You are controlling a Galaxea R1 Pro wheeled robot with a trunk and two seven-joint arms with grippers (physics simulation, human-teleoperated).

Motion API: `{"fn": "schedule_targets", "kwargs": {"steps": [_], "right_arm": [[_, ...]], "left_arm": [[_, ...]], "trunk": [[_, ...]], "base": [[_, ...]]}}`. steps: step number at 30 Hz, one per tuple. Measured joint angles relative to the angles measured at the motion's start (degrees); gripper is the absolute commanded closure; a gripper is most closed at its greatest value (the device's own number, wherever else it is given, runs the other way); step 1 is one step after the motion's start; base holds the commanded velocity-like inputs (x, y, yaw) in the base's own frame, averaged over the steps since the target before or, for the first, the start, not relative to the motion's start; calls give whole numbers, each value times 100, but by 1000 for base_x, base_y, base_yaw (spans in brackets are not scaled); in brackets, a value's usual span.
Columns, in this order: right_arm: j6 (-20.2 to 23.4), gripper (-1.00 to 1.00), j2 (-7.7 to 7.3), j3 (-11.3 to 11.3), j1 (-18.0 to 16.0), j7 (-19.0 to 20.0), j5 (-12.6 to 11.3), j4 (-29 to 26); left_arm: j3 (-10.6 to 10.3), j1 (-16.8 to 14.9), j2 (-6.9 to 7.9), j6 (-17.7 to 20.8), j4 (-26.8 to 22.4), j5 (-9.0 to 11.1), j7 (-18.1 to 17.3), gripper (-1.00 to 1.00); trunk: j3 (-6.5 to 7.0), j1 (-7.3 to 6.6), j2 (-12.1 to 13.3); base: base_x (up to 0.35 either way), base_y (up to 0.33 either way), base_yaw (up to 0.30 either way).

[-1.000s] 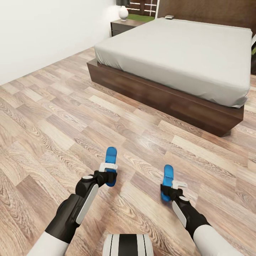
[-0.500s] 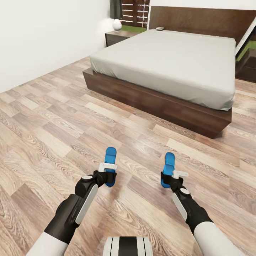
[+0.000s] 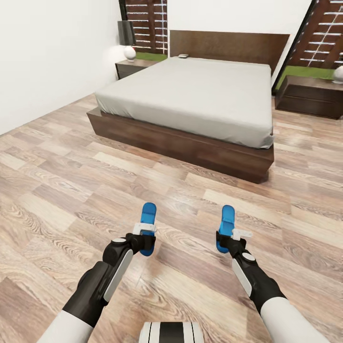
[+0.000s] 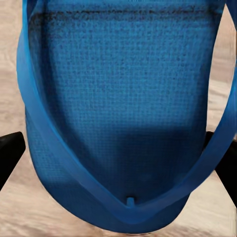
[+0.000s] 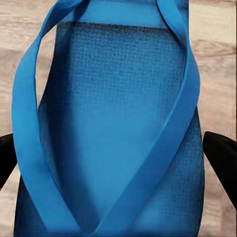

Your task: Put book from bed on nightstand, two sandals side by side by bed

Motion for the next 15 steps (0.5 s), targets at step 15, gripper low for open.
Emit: {"fn": "schedule_targets", "kwargs": {"steps": [15], "right_arm": [[15, 100, -12, 2, -1, -3, -2, -17]], "left_arm": [[1, -2, -1, 25, 29, -27, -4, 100]], "trunk": [[343, -39, 20]], "base": [[0, -98, -290]]}}
